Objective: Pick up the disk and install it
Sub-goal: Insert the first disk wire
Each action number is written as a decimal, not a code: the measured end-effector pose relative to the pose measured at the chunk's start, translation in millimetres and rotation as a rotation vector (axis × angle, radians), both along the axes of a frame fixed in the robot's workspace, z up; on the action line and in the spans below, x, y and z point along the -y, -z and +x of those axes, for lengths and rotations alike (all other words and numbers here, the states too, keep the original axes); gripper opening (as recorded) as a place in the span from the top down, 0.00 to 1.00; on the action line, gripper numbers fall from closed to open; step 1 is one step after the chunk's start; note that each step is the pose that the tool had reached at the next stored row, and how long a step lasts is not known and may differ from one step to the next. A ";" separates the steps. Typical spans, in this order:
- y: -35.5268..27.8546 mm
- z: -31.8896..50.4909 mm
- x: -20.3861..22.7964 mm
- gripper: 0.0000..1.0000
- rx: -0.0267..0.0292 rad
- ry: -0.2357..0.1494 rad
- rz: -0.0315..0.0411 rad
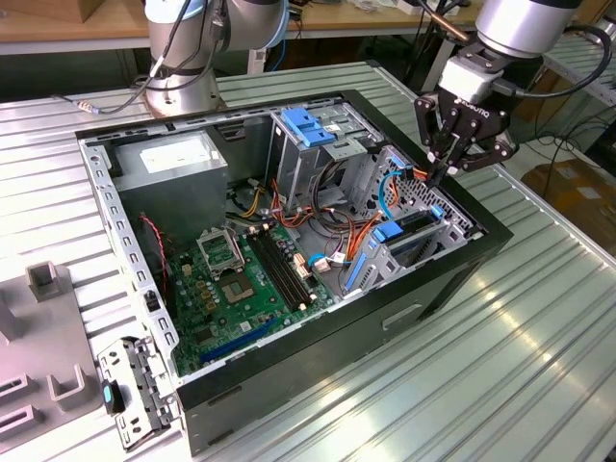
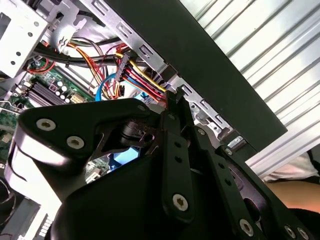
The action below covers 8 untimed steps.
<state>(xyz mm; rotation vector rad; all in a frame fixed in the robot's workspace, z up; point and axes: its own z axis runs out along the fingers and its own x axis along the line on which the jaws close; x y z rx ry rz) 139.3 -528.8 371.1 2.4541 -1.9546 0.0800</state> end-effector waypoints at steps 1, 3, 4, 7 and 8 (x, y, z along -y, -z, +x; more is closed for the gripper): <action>0.0 -0.6 0.0 0.83 0.0000 0.006 -0.0001; 0.1 -2.4 0.0 0.83 0.0000 0.014 0.0001; 0.0 -4.5 0.0 0.83 0.0000 0.020 0.0001; 0.0 -8.1 0.0 0.83 0.0000 0.031 0.0002; 0.0 -9.0 0.0 0.83 0.0000 0.034 0.0001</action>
